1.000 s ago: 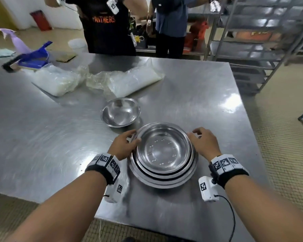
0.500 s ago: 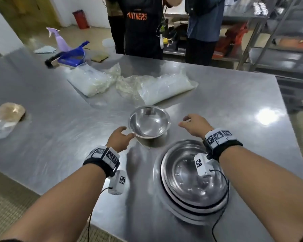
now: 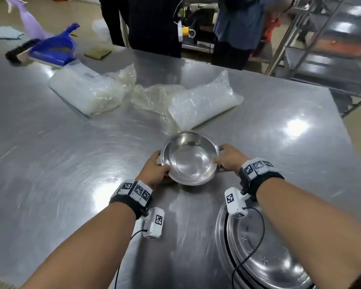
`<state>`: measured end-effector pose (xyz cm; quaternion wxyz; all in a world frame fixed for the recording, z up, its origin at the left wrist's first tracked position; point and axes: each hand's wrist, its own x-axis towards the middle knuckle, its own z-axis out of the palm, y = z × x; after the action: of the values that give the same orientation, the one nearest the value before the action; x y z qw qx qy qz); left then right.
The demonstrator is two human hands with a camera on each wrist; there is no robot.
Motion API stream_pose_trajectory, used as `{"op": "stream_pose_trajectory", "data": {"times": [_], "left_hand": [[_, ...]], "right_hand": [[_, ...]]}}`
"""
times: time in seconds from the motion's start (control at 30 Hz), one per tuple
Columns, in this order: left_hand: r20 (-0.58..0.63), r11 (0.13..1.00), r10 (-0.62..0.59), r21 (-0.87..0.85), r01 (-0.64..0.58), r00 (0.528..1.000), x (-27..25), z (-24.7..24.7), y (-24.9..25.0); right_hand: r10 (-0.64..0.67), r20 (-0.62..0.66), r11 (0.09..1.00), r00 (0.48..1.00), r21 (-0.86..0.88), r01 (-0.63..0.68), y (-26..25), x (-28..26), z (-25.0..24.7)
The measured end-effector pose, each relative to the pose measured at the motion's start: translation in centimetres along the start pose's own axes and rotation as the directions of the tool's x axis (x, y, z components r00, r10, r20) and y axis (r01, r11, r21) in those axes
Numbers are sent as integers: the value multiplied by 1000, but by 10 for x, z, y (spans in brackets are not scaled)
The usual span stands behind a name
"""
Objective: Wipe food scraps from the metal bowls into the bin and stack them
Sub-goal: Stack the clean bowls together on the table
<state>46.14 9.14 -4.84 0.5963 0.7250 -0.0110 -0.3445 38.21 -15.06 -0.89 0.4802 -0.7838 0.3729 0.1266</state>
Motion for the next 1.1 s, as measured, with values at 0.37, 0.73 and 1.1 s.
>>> {"op": "stream_pose_trajectory", "data": {"times": [0.37, 0.73, 1.1], "left_hand": [[114, 982, 187, -56, -182, 976, -21, 10, 35], [225, 920, 363, 66, -386, 904, -106, 107, 37], [259, 932, 229, 219, -288, 938, -174, 164, -4]], "right_hand": [[-145, -40, 960, 989, 238, 150, 3, -61, -45], [-166, -241, 917, 956, 319, 239, 107, -177, -95], [-83, -226, 921, 971, 355, 162, 213, -231, -96]]}}
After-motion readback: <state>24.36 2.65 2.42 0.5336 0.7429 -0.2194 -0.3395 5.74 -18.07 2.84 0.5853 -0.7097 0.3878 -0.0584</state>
